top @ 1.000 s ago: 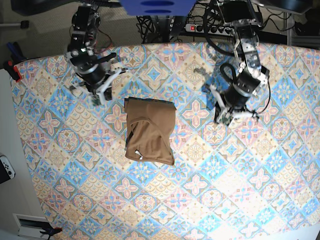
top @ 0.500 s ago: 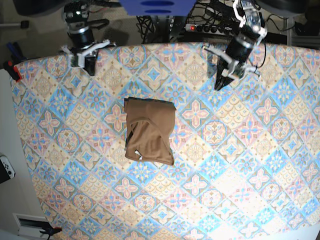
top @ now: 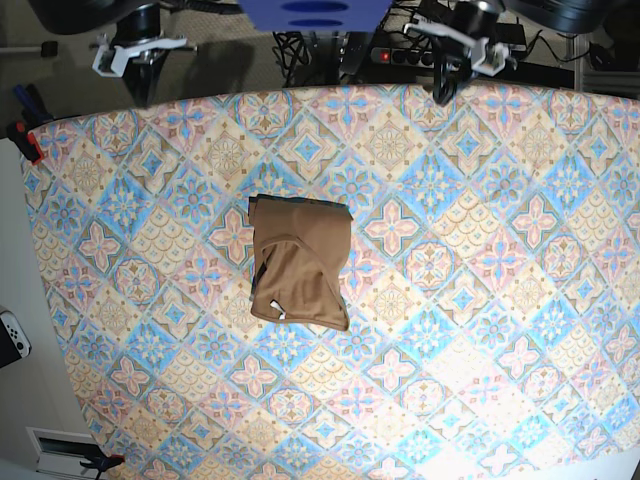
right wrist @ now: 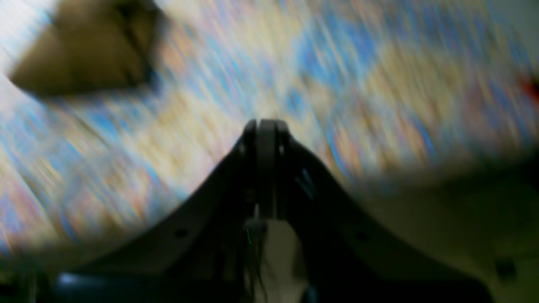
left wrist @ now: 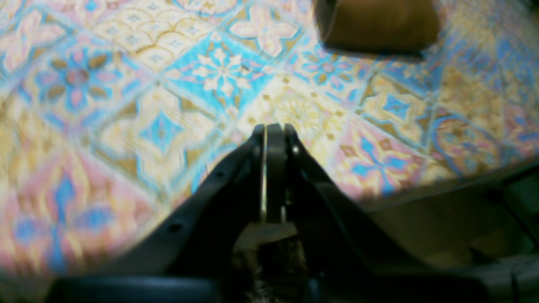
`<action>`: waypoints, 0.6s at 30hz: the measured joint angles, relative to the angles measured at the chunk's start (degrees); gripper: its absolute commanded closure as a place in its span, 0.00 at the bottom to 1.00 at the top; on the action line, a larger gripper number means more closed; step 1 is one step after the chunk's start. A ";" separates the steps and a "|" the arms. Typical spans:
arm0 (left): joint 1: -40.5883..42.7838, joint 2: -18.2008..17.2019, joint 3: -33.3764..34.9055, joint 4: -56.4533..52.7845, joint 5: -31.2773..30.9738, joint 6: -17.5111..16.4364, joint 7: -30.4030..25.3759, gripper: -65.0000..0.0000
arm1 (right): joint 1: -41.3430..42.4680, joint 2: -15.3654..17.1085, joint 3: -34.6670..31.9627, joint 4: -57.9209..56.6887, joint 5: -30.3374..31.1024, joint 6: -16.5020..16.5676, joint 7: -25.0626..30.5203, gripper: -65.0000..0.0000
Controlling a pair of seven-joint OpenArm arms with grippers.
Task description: Layout the t-shirt on the table in an organized manner, then fold the t-shirt properly
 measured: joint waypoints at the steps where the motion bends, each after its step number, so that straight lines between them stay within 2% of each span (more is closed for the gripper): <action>1: 0.96 0.04 0.00 -2.16 0.50 0.28 -1.60 1.00 | -0.22 0.02 -0.04 -0.35 0.09 0.24 0.26 1.00; 7: 1.90 0.07 0.02 -16.65 0.31 0.28 -15.50 1.00 | -3.26 0.02 -0.31 -5.90 0.37 0.37 8.44 1.00; 12: 2.05 0.07 0.00 -24.30 0.55 0.24 -16.44 1.00 | -2.84 0.15 -0.20 -14.60 0.52 0.59 13.66 1.00; 18: -2.01 -0.28 -0.20 -33.83 0.66 0.31 -16.72 1.00 | -2.71 0.13 -0.31 -24.85 0.26 0.33 16.44 1.00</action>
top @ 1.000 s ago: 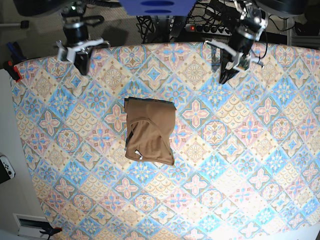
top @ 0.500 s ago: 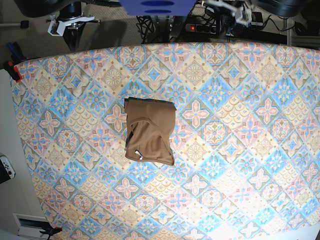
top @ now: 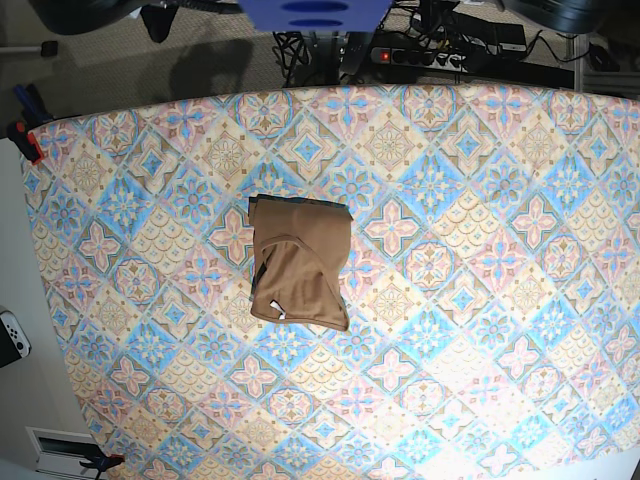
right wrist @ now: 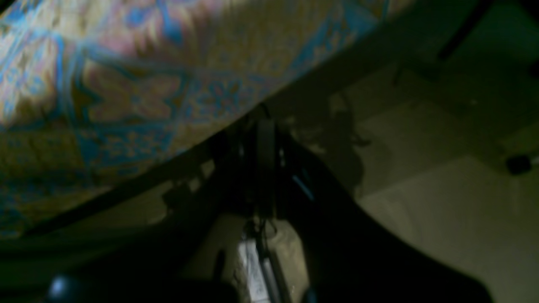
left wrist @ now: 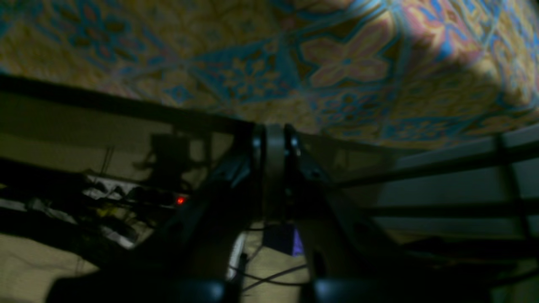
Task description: Layout the t-shirt on the table in an organized manner, then fold the t-shirt properly
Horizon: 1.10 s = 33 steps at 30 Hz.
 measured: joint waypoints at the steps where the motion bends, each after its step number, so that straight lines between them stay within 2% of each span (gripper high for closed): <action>1: -1.62 -1.03 -0.50 -2.64 0.44 -0.33 0.15 1.00 | 0.13 0.04 -0.02 -1.51 0.07 -0.04 0.70 1.00; 9: -10.91 -4.37 -7.82 -18.97 12.66 0.04 -0.02 1.00 | 0.35 0.02 -0.09 -12.35 -0.07 -0.13 1.14 1.00; 12: -16.15 -6.54 -10.95 -25.77 19.10 -0.15 1.36 1.00 | 4.79 0.02 0.17 -15.85 -0.17 -0.33 0.50 1.00; 15: -21.86 -9.25 -12.15 -32.61 24.61 -0.24 8.52 1.00 | 13.94 0.15 0.13 -20.28 -0.31 0.44 1.07 1.00; 18: -25.97 -11.50 -12.31 -37.77 26.71 -0.22 13.68 1.00 | 17.49 0.26 -0.02 -26.36 -3.76 0.59 2.43 1.00; 21: -29.62 -13.40 -12.39 -41.44 28.39 0.11 18.23 1.00 | 17.18 0.13 0.61 -33.92 -6.71 -0.52 -2.67 1.00; 23: -31.89 -13.68 -12.46 -43.01 31.95 0.15 21.29 1.00 | 18.51 -0.26 1.99 -37.05 -6.67 -0.22 -2.34 1.00; 28: -35.19 -13.42 -12.44 -43.43 36.70 0.02 24.85 1.00 | 26.56 0.46 4.17 -42.16 -6.38 0.85 0.44 1.00; 33: -38.03 -13.38 -12.46 -43.43 40.11 0.04 31.01 1.00 | 26.75 1.14 4.87 -54.60 -6.67 -0.42 -1.90 1.00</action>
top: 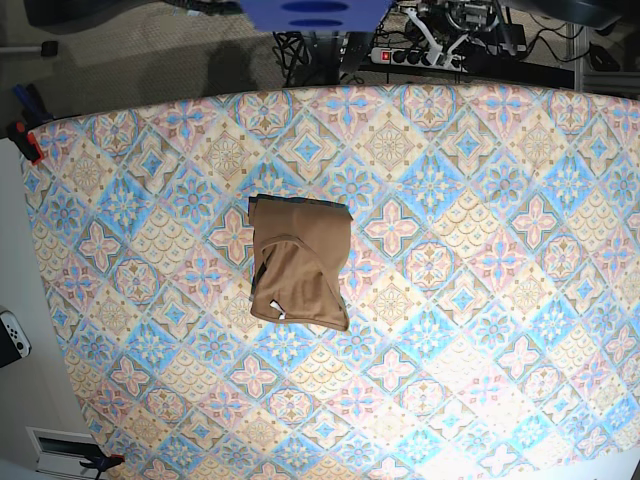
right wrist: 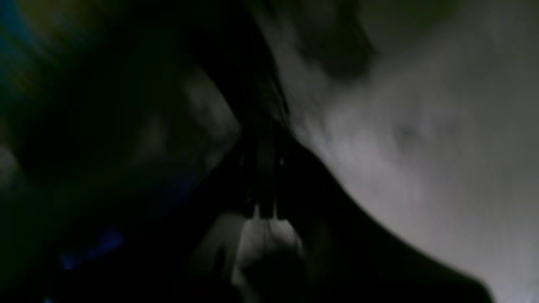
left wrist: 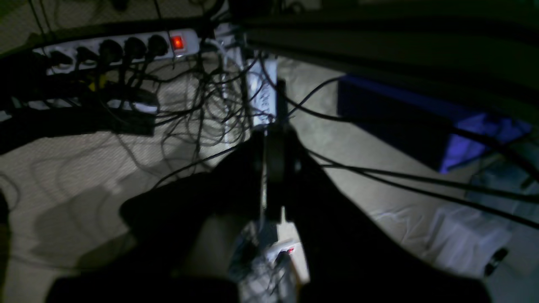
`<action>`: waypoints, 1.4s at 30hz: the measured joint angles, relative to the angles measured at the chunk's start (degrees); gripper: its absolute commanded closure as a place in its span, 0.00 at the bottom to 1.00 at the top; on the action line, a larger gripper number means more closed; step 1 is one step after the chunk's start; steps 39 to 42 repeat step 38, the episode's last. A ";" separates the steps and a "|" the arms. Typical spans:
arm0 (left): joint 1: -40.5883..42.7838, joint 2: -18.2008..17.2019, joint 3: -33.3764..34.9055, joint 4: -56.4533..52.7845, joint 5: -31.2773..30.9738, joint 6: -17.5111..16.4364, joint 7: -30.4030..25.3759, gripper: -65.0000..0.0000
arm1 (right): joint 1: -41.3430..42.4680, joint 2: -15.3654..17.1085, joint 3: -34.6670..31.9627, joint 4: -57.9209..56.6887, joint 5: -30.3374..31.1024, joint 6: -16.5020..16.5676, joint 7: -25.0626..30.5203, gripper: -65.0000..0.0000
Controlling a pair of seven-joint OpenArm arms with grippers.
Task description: Layout the t-shirt on the table in an organized manner, then fold the t-shirt properly
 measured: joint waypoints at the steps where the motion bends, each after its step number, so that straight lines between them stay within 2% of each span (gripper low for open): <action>1: -0.72 0.00 0.00 0.00 1.44 0.04 2.12 1.00 | 0.61 0.37 0.00 -2.84 -0.28 0.37 -0.35 1.00; 3: -1.88 0.09 0.00 -0.20 4.74 -0.04 3.67 1.00 | 4.11 2.29 0.00 -8.66 -0.44 0.13 -0.50 1.00; 7: -2.80 0.31 0.00 -0.22 8.83 0.02 3.41 1.00 | 11.56 6.91 0.00 -17.53 0.70 0.79 2.82 1.00; 11: -4.13 0.61 0.00 -3.34 10.84 0.09 5.01 1.00 | 14.08 9.86 0.00 -27.41 0.44 0.17 1.11 1.00; 13: -6.19 0.44 0.00 -7.50 13.14 0.11 8.09 1.00 | 15.21 10.43 0.00 -30.05 -0.09 -0.15 -0.42 1.00; 14: -7.08 0.02 0.00 -9.64 14.49 0.48 9.05 1.00 | 15.85 10.69 0.00 -30.08 -0.04 -0.09 -0.42 1.00; 16: -8.61 -0.44 0.00 -13.49 15.34 4.55 9.29 1.00 | 18.75 12.17 0.00 -29.99 0.20 -0.31 -0.39 1.00; 17: -9.31 -0.61 0.00 -15.08 16.70 7.26 9.42 1.00 | 20.50 13.20 -0.11 -29.70 0.22 -1.33 -0.37 1.00; 20: -9.88 -0.94 0.00 -15.76 19.41 15.54 9.40 1.00 | 24.44 15.30 -0.39 -28.50 0.22 -9.40 -0.66 1.00; 25: -10.05 -0.74 0.00 -16.02 24.02 26.34 9.60 1.00 | 21.38 13.90 -6.67 -29.79 0.04 -22.27 -3.56 1.00; 29: -10.03 -0.63 0.00 -16.13 24.24 28.63 9.75 1.00 | 21.55 13.68 -12.33 -29.79 0.17 -29.66 -3.54 1.00; 31: -10.03 -0.61 0.00 -16.13 24.24 28.65 9.75 1.00 | 22.86 14.47 -14.08 -29.22 0.17 -31.28 -2.75 1.00; 33: -10.05 -0.57 0.00 -16.13 24.22 28.65 9.70 1.00 | 23.65 14.84 -15.96 -28.96 0.20 -31.34 -1.60 1.00; 37: -9.73 0.39 -0.04 -16.24 24.24 28.65 9.55 1.00 | 25.73 14.34 -18.10 -29.83 0.42 -31.74 -3.78 1.00; 38: -9.57 0.39 -0.07 -16.24 24.26 28.70 9.62 1.00 | 26.21 14.25 -18.78 -29.79 0.24 -30.93 -3.41 1.00; 42: -9.57 0.39 -0.07 -16.24 24.26 28.70 9.62 1.00 | 26.21 14.25 -18.78 -29.79 0.24 -30.93 -3.41 1.00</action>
